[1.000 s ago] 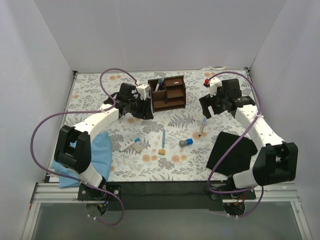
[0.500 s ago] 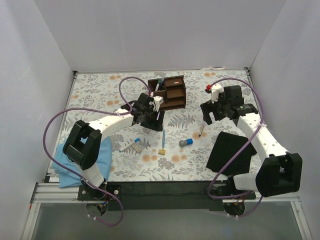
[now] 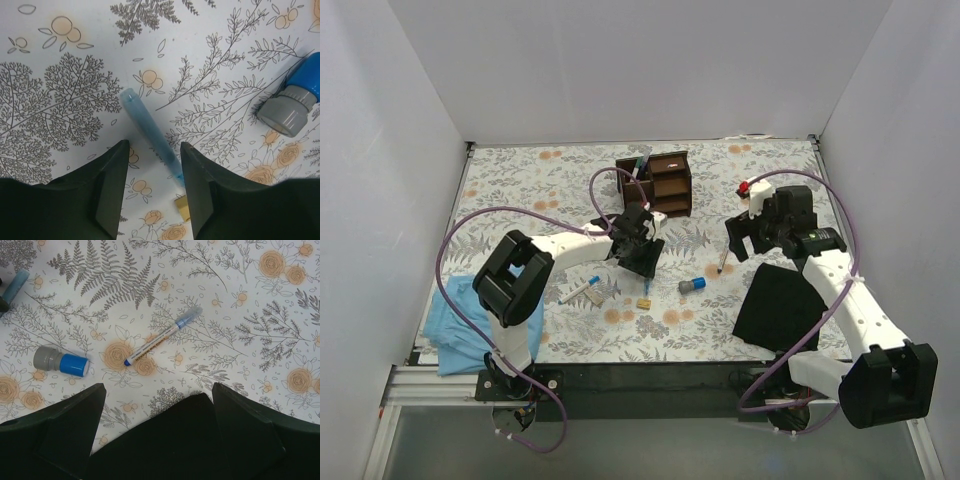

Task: Sort the stationery into containers
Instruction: Pick up the pen from the center of the board.

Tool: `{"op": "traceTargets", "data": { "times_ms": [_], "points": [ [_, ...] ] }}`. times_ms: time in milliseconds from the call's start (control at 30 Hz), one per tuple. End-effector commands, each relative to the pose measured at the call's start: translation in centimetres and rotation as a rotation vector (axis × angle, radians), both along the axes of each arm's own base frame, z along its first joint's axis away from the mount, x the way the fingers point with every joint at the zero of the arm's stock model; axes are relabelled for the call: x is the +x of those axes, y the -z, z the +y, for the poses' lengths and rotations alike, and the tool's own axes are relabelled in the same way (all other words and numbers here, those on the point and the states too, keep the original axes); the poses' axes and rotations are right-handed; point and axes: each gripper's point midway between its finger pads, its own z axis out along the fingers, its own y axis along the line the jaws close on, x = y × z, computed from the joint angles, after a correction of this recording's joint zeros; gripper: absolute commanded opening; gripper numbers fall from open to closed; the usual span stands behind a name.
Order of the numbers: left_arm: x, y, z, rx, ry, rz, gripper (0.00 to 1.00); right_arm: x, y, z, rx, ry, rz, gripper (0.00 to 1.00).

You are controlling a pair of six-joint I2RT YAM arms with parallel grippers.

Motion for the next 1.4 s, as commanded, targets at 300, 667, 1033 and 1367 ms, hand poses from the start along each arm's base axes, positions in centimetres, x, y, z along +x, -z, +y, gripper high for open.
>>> {"op": "traceTargets", "data": {
  "times_ms": [300, 667, 1033, 1367],
  "points": [
    [-0.4, 3.9, 1.5, 0.2, 0.1, 0.038, 0.33, -0.8, -0.9, 0.1, 0.024, -0.013, -0.068, 0.97],
    [-1.9, 6.1, 2.1, 0.299, 0.188, 0.073, 0.23, -0.9, -0.6, -0.2, 0.009, -0.006, -0.063, 0.98],
    [-1.9, 2.9, 2.8, 0.322, 0.25, 0.071, 0.0, 0.2, -1.9, -0.4, -0.019, 0.0, -0.075, 0.98],
    [8.7, -21.4, -1.1, -0.086, 0.254, -0.479, 0.0, 2.7, -3.1, -0.5, -0.048, 0.014, -0.09, 0.97]
  ]
}}
